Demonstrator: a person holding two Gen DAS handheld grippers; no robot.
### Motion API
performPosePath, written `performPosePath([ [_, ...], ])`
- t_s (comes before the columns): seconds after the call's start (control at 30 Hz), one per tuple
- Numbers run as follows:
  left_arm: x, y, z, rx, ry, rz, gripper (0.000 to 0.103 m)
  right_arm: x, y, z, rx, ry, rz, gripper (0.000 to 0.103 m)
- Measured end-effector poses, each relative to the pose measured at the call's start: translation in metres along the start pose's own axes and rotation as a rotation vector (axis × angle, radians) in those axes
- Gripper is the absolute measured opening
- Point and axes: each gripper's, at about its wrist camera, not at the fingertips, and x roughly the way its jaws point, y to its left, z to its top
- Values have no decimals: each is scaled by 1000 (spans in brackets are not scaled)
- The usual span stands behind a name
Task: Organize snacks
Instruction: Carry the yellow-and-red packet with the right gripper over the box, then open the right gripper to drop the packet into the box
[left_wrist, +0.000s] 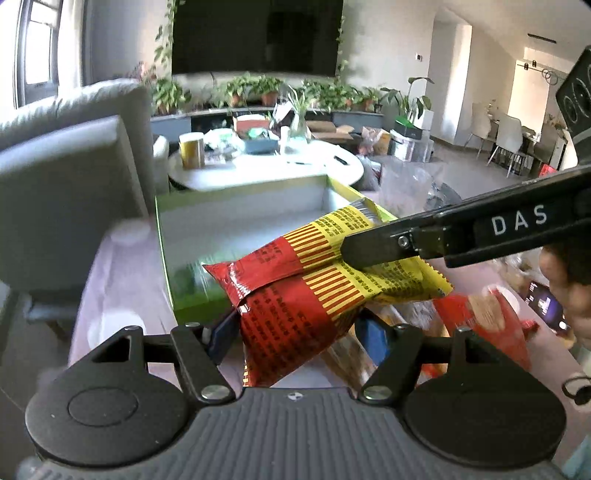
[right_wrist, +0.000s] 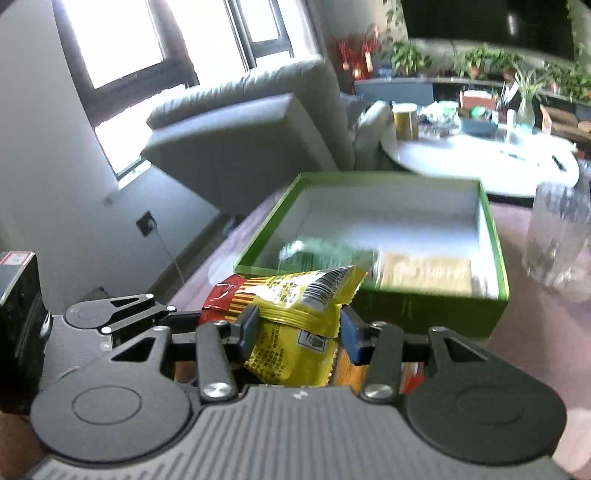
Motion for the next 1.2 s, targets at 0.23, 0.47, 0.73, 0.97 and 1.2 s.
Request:
performPosePath([
  [0.23, 28, 18, 40, 29, -16, 54, 66, 25, -22, 35, 34, -83, 28, 66],
  [0.47, 64, 39, 57, 26, 17, 94, 66, 62, -43, 58, 76, -93, 51, 66],
  [0.73, 109, 62, 64, 8, 79, 118, 66, 105, -61, 67, 93, -55, 58, 66],
  [0.97, 134, 71, 59, -2, 128, 136, 66, 130, -71, 67, 106, -10, 61, 66],
  [1.2, 117, 66, 54, 3, 87, 152, 66, 132, -80, 61, 153, 10, 3, 66],
])
